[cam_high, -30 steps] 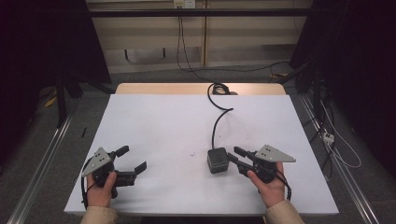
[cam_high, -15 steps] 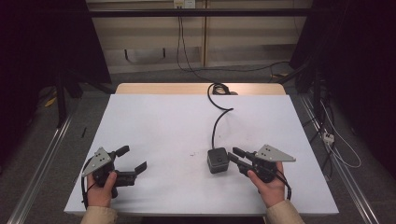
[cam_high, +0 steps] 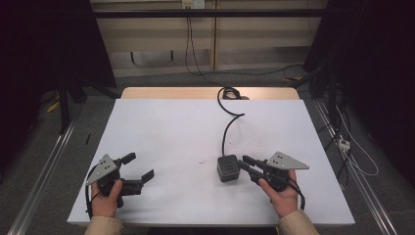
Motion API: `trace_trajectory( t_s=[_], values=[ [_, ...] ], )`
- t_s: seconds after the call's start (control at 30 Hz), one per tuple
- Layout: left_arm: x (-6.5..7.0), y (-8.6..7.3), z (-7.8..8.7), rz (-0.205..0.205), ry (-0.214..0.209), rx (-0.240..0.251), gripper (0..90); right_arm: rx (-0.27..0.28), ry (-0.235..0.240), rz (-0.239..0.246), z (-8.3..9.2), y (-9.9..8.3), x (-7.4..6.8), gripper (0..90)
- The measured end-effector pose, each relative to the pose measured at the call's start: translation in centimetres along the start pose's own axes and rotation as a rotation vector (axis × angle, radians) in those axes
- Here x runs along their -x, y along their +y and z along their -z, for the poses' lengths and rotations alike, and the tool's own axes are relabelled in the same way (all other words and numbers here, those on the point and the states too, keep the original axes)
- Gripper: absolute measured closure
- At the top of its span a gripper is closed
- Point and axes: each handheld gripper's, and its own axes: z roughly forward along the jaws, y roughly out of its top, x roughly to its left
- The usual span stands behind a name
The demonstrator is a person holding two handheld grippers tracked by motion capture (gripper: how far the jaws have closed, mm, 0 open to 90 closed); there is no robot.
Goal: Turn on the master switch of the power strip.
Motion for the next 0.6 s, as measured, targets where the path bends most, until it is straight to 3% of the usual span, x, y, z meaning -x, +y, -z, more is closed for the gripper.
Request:
trace_trajectory(
  t_s=[0.6],
  values=[
    [0.01,-0.03,-0.11,-0.002,-0.003,-0.003,3.2,-0.006,0.028,-0.009,-0.24,0.0,-0.16,80.7]
  ],
)
